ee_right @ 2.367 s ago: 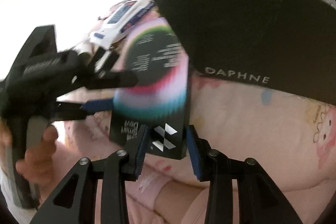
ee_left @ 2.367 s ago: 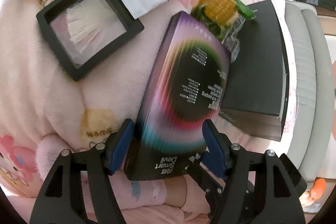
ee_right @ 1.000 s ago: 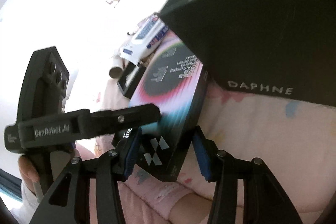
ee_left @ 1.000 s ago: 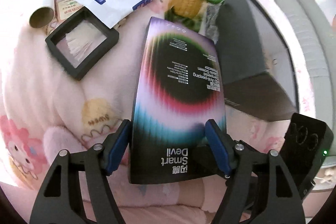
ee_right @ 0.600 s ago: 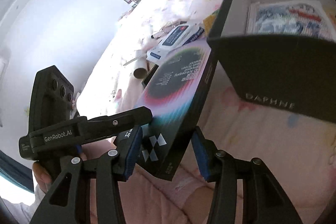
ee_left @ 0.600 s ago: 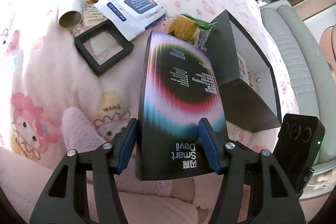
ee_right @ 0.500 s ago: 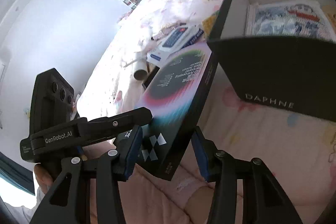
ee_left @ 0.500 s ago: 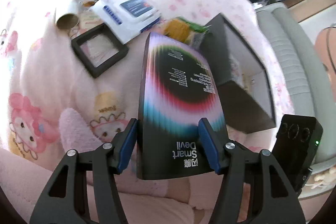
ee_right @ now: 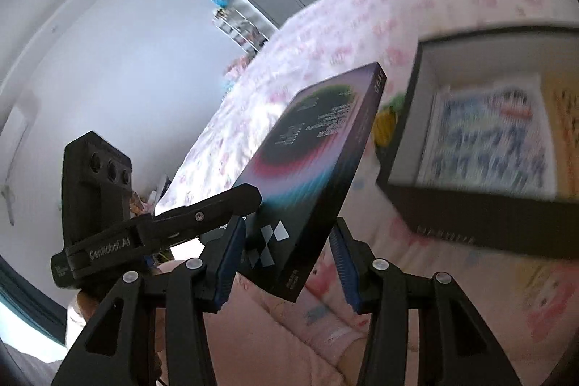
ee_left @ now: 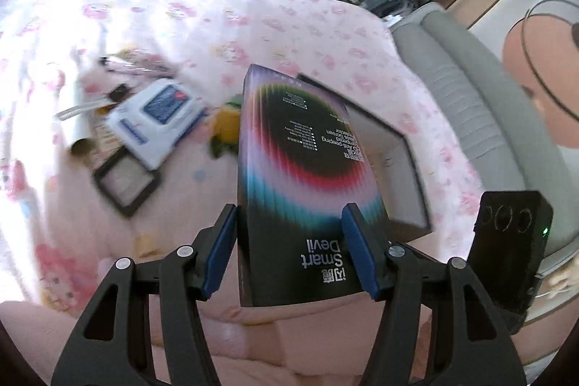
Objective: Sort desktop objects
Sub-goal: 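Carry the Smart Devil box with the right gripper and lower it into the DAPHNE box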
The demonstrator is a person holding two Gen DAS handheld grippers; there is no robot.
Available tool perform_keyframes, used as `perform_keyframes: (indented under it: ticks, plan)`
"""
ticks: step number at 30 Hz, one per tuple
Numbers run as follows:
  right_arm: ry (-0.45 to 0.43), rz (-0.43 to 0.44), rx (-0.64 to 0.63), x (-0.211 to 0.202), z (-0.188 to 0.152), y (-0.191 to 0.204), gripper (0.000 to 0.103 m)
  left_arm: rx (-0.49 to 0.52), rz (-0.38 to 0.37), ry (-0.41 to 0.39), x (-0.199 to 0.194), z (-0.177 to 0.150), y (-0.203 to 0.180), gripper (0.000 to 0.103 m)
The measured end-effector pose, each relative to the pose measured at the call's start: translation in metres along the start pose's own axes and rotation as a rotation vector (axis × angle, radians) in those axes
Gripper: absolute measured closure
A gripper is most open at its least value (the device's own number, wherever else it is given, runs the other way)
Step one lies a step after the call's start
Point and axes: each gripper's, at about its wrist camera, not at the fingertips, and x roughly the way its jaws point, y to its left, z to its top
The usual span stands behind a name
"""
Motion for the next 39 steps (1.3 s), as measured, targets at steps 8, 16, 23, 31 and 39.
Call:
perform_keyframes:
  ticks: [8,16,23,31,39]
  plan:
    - [-0.059,-0.134,0.026,-0.023,0.023,-0.042,0.058,0.071,-0.082,0.115,0.084,0.021,-0.064,0.043]
    - [-0.142,-0.329,0.293,-0.069,0.023,-0.127,0.056,0.092,-0.085,0.292,0.196,0.013,-0.117,0.046]
    - [-0.146,-0.634,0.307,-0.053,0.033,-0.131,0.058,0.077,-0.007,0.373,0.234,0.000,-0.116,0.066]
    - [-0.185,-0.645,0.345,-0.077,0.026,-0.138,0.058,0.119,0.034,0.376,0.238,-0.007,-0.122,0.066]
    - [-0.308,-0.642,0.291,-0.097,0.024,-0.124,0.061,0.138,0.093,0.412,0.251,-0.019,-0.129,0.064]
